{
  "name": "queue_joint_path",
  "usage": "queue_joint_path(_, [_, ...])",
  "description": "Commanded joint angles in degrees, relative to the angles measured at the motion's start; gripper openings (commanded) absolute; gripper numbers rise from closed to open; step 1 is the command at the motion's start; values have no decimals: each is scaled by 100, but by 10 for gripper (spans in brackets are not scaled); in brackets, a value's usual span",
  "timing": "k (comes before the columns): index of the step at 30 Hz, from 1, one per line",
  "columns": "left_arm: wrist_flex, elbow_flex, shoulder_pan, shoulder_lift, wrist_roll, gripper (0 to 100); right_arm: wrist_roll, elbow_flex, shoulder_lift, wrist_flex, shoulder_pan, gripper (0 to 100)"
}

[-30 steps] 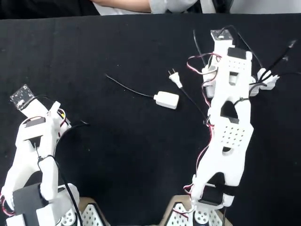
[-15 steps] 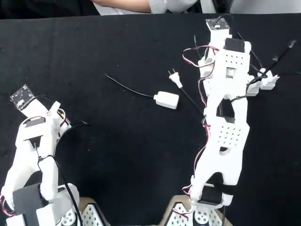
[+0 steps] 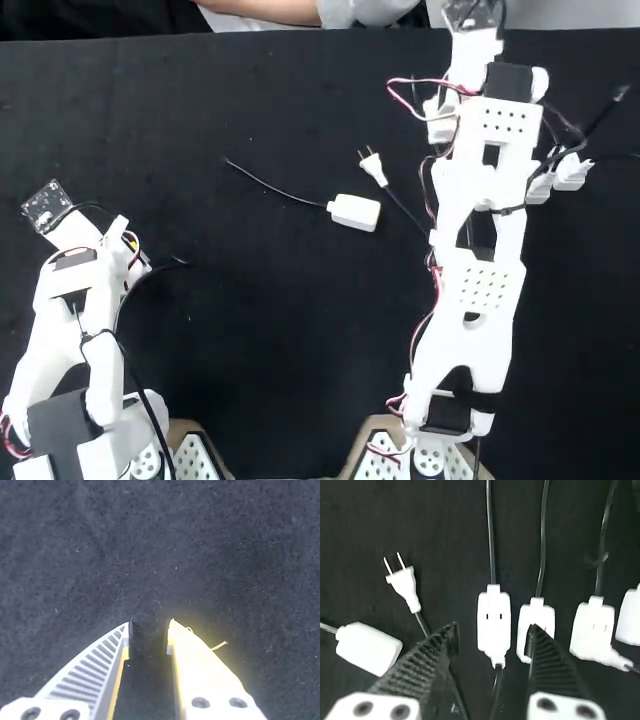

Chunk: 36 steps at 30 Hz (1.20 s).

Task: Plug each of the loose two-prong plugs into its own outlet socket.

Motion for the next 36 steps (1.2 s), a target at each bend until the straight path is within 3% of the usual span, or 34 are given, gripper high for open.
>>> queue_joint_path(1, [-62,-127,-40,-35,0,134,-44,-312,-295,193,44,208])
queue_joint_path(7, [-62,-127,-22,-35,0,134,-343,13,-875,202,26,208])
queue_joint_path(18, [-62,-127,-22,-35,0,134,-598,3275,-3178,-422,-791,208])
queue_joint_path(25, [-62,-127,-22,-35,0,134,-668,5736,-3952,-1881,-1618,208])
queue_joint_path(36, [-70,-127,-22,-35,0,134,-1371,8980,-4927,-4686,-2330,207])
